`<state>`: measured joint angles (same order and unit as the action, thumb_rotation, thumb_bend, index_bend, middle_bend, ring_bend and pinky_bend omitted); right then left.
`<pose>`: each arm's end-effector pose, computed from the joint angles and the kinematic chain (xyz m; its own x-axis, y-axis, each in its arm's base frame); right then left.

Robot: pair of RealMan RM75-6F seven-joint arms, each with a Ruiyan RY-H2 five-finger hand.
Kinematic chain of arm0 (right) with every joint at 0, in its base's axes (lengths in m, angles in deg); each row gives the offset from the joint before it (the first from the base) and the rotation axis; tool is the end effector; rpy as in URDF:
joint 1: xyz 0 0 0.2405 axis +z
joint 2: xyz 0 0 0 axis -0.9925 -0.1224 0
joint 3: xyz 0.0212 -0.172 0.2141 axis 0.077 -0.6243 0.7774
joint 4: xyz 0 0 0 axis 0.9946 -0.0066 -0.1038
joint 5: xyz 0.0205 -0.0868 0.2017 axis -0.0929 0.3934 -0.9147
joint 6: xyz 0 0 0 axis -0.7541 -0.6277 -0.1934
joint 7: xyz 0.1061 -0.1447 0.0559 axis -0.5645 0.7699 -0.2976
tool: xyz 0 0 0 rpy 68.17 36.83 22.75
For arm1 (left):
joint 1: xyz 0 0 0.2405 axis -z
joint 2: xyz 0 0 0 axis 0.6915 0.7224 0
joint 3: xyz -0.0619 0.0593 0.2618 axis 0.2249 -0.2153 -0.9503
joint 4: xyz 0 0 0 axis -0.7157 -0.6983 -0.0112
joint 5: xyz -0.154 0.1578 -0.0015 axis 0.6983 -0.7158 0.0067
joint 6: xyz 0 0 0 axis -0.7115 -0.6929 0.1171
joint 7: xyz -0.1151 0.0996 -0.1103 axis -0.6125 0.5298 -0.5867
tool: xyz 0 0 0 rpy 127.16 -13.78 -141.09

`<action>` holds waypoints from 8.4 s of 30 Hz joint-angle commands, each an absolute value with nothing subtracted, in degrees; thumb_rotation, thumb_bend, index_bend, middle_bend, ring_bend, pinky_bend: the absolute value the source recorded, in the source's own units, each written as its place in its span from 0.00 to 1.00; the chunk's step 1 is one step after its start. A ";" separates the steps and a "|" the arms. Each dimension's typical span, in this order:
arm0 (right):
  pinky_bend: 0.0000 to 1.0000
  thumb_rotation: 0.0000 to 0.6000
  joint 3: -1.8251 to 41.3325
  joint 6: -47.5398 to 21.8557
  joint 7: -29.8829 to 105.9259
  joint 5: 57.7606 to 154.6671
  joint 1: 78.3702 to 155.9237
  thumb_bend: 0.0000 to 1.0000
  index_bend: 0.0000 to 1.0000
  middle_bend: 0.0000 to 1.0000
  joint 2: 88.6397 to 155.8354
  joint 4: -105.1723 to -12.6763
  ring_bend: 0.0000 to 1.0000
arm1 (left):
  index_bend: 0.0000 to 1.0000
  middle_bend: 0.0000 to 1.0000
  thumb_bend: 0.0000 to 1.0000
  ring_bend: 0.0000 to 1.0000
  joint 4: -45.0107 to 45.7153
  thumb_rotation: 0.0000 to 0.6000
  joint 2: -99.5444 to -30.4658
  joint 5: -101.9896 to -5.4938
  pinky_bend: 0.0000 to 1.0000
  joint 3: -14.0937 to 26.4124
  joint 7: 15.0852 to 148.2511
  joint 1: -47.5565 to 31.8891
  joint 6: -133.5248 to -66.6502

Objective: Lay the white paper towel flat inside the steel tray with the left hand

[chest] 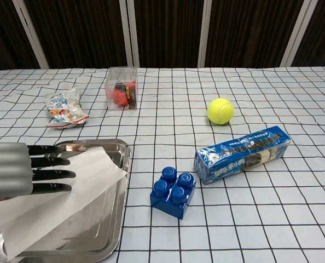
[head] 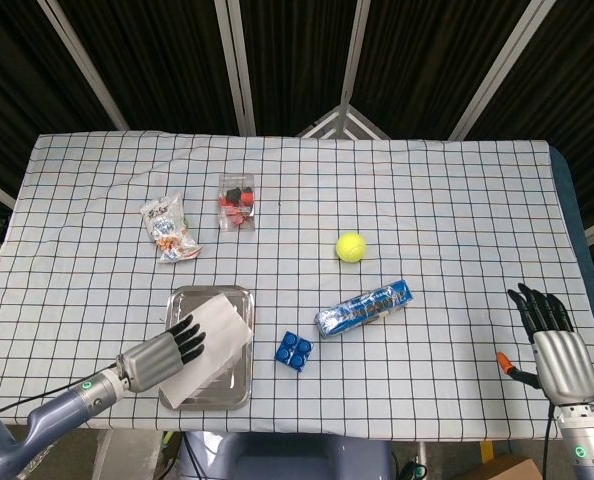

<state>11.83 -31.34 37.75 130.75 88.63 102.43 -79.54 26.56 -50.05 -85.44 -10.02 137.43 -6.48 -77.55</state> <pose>-0.3202 -0.2286 0.1459 0.3402 -0.0560 0.9387 -0.9400 -0.0465 0.3379 -0.2223 0.2627 -0.0229 0.9747 -0.1902 0.1170 -0.0911 -0.8168 -0.5697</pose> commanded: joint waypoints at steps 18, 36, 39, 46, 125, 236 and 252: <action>0.00 1.00 11.79 -31.36 37.81 130.76 88.59 0.31 0.00 0.00 102.40 -79.66 0.00 | 0.00 0.00 0.63 0.00 30.61 1.00 -55.17 -72.98 0.00 -10.49 133.90 -10.71 -79.16; 0.00 1.00 11.72 -31.51 37.97 130.95 88.54 0.31 0.00 0.00 102.50 -79.68 0.00 | 0.00 0.00 0.63 0.00 39.68 1.00 -55.57 -54.81 0.00 -11.14 139.93 -12.60 -87.55; 0.00 1.00 11.72 -31.65 38.10 131.17 88.55 0.31 0.00 0.00 102.57 -79.57 0.00 | 0.00 0.00 0.63 0.00 41.08 1.00 -56.73 -52.17 0.00 -10.99 140.97 -13.08 -90.57; 0.00 1.00 11.69 -31.85 37.90 131.41 88.52 0.31 0.00 0.00 102.63 -79.46 0.00 | 0.00 0.00 0.63 0.00 43.24 1.00 -59.85 -47.55 0.00 -10.09 141.92 -13.64 -95.35; 0.00 1.00 11.25 -30.95 36.41 131.20 88.58 0.31 0.00 0.00 102.17 -80.67 0.00 | 0.00 0.00 0.60 0.00 22.99 1.00 -55.49 -89.80 0.00 -23.39 126.33 -2.95 -92.12; 0.00 1.00 11.03 -30.99 36.02 131.67 88.58 0.31 0.00 0.00 101.96 -80.96 0.00 | 0.00 0.00 0.60 0.00 45.30 1.00 -70.64 -39.44 0.00 -8.49 136.17 -9.91 -101.69; 0.00 1.00 11.07 -31.33 35.47 131.92 88.51 0.31 0.00 0.00 101.94 -80.83 0.00 | 0.00 0.00 0.58 0.00 47.60 1.00 -70.33 -40.74 0.00 -10.04 135.96 -9.32 -104.47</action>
<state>11.07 -31.33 35.47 131.92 88.51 101.94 -80.83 47.32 -70.57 -40.46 -9.86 136.20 -9.28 -104.35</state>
